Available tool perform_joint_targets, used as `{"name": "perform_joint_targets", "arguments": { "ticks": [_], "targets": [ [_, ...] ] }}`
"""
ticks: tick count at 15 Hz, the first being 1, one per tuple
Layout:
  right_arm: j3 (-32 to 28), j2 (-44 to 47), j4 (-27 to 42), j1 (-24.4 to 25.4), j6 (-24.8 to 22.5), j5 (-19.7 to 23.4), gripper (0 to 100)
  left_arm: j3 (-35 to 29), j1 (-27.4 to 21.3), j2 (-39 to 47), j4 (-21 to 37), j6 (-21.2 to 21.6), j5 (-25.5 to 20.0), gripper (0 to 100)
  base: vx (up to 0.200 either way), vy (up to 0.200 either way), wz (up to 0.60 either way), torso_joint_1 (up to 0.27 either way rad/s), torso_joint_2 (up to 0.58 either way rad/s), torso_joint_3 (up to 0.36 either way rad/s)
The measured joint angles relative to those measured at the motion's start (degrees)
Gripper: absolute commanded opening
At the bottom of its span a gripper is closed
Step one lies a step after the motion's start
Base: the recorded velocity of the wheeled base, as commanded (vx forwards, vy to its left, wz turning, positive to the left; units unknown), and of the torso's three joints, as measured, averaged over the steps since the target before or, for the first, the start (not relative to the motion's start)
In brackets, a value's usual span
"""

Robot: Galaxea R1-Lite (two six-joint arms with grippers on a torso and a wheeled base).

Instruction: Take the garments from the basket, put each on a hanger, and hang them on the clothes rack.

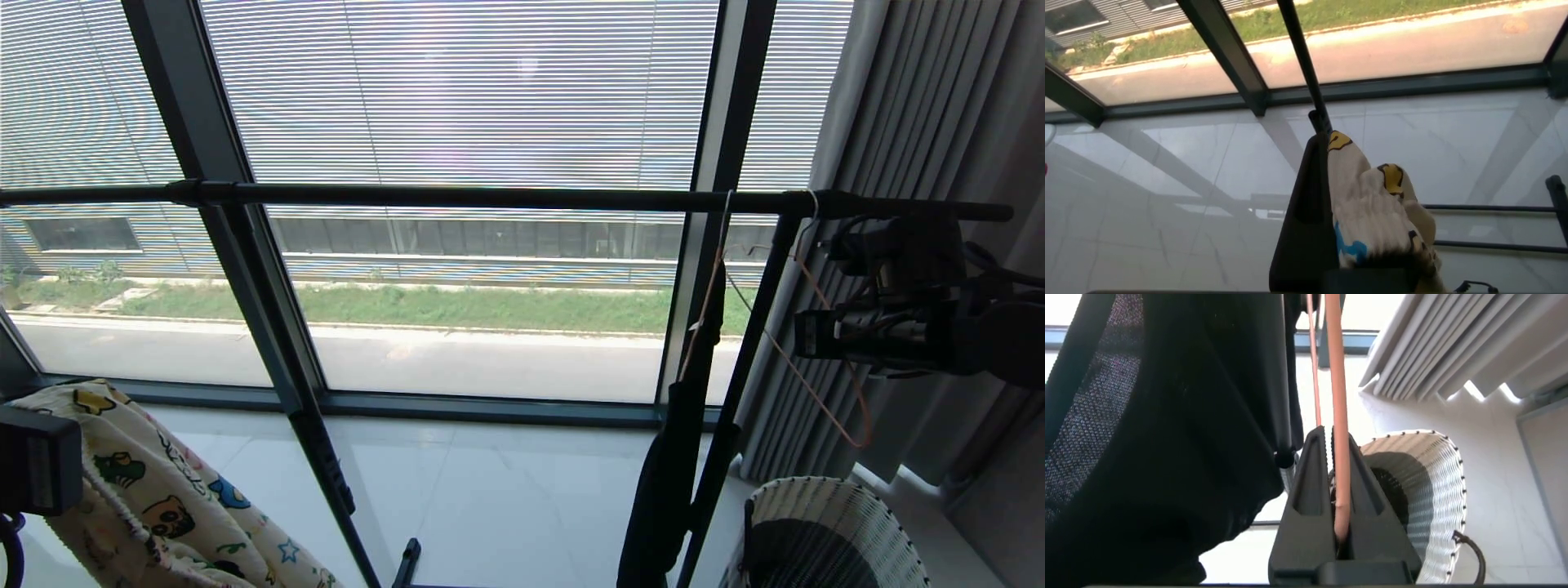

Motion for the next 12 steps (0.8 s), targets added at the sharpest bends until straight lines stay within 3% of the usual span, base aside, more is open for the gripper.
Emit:
{"name": "perform_joint_targets", "arguments": {
  "ticks": [4, 7, 11, 12],
  "targets": [
    [2.3, -1.5, -8.2, 0.2, 0.2, -0.4, 0, 0.0, 0.0, -0.2, 0.0, 0.0, 0.0, 0, 0.0, 0.0, 0.0, 0.0, 0.0, 0.0],
    [7.5, -3.2, -16.8, 0.3, -0.2, -2.7, 0, 0.0, 0.0, -0.6, 0.0, -0.1, 0.0, 0, 0.0, 0.0, 0.0, 0.0, 0.0, 0.0],
    [16.6, -6.4, -25.7, 0.3, -5.3, -3.1, 0, 0.1, 0.0, -1.4, 0.0, 0.0, 0.0, 0, 0.0, 0.0, 0.0, 0.0, 0.0, 0.0],
    [18.2, -7.6, -26.0, 0.6, -5.7, -3.1, 0, 0.1, 0.0, -1.4, 0.0, 0.0, 0.1, 0, -0.2, 0.0, 0.0, 0.007, 0.0, 0.002]
  ]
}}
